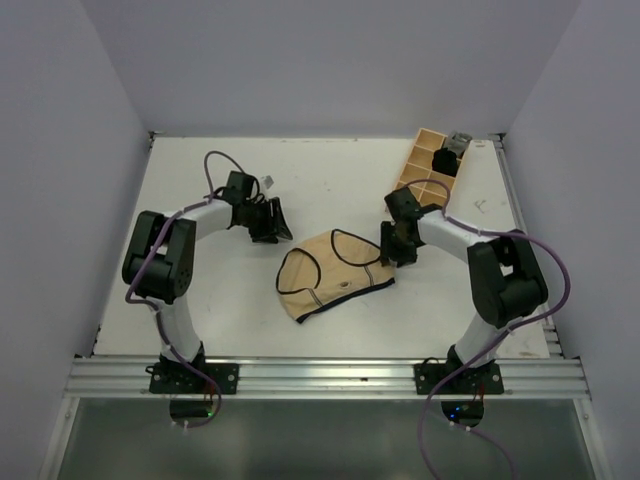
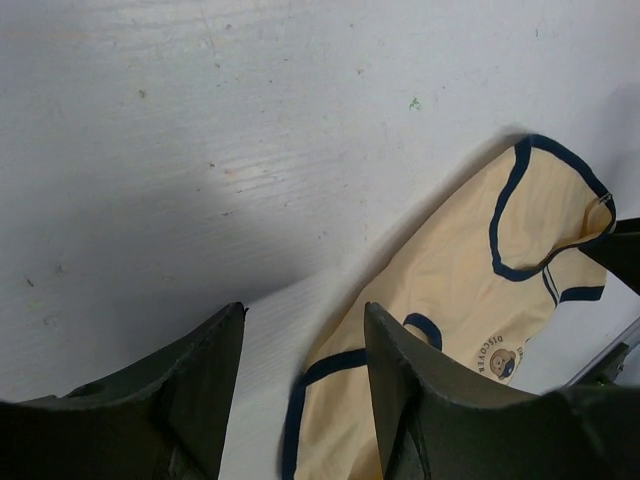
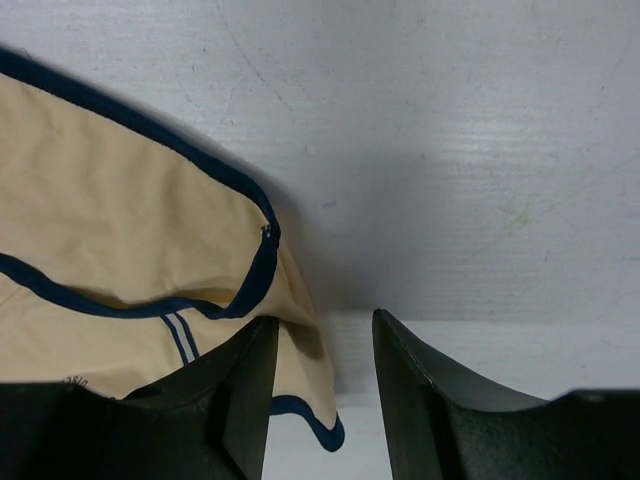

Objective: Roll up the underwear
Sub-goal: Flatten the underwear

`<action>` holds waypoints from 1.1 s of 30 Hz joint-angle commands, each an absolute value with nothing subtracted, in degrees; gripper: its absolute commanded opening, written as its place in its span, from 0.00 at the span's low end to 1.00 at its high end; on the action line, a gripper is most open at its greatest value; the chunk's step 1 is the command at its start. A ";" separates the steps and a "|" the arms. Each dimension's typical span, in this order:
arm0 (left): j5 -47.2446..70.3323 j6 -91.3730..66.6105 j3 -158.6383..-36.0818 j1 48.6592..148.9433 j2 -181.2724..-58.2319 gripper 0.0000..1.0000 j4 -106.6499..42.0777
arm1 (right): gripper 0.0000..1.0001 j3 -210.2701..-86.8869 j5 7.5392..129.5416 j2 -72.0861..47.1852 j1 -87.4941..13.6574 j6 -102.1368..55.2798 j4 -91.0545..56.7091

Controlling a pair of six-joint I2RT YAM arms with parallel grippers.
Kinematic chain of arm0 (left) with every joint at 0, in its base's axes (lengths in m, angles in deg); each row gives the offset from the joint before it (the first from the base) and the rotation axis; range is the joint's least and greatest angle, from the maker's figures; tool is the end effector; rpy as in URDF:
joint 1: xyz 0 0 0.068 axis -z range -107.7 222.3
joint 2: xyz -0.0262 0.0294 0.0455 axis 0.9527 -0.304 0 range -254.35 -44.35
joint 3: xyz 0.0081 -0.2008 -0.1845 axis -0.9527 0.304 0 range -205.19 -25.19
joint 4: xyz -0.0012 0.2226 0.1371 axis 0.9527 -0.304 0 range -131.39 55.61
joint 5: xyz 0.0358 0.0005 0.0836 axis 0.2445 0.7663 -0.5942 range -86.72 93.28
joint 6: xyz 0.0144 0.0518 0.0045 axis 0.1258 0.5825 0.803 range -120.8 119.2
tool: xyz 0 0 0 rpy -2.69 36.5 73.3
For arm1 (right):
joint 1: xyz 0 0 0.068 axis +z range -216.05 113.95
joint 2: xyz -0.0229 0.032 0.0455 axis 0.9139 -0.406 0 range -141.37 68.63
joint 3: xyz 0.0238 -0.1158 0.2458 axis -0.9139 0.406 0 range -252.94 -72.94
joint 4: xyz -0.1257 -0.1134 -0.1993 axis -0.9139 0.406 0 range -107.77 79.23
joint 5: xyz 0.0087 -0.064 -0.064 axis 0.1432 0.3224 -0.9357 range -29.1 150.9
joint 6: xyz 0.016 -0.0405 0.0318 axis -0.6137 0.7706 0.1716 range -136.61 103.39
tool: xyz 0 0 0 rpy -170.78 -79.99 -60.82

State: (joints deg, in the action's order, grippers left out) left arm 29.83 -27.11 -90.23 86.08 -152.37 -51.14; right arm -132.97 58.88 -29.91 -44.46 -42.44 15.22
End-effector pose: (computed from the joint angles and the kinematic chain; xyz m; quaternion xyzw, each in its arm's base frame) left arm 0.3607 -0.1048 0.1500 -0.0429 0.9405 -0.2953 0.1627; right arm 0.3008 0.1178 0.1650 0.0393 0.9861 0.0486 0.1541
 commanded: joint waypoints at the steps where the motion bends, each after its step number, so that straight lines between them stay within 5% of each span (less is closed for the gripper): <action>1: 30.88 -25.24 -92.42 86.71 -154.29 0.55 -48.89 | 0.47 -134.64 59.57 -30.25 -44.86 -37.54 11.77; 10: 34.04 -26.20 -89.53 86.98 -153.42 0.48 -46.61 | 0.50 -147.56 59.23 -31.04 -44.78 -38.14 21.68; 19: 35.02 -26.20 -87.69 91.19 -153.33 0.50 -45.99 | 0.43 -131.76 69.42 -19.71 -43.98 -48.34 15.55; 22: 33.88 -26.90 -85.58 91.81 -152.63 0.41 -45.29 | 0.41 -128.41 68.99 -19.44 -43.98 -48.96 14.31; 26: 31.06 -26.99 -84.60 91.90 -152.01 0.12 -46.52 | 0.40 -128.83 64.43 -22.59 -44.16 -45.89 13.00; 29: 27.90 -26.82 -84.26 91.90 -150.79 0.01 -49.06 | 0.40 -132.34 63.36 -26.45 -44.25 -43.35 12.55; 33: 24.38 -27.87 -82.85 91.73 -147.72 0.00 -50.47 | 0.41 -138.32 61.61 -30.50 -44.51 -40.18 13.78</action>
State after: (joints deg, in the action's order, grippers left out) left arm 30.37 -28.07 -84.59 91.96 -150.80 -47.36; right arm -132.95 64.28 -28.78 -44.22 -43.71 15.36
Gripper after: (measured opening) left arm 0.012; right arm 0.409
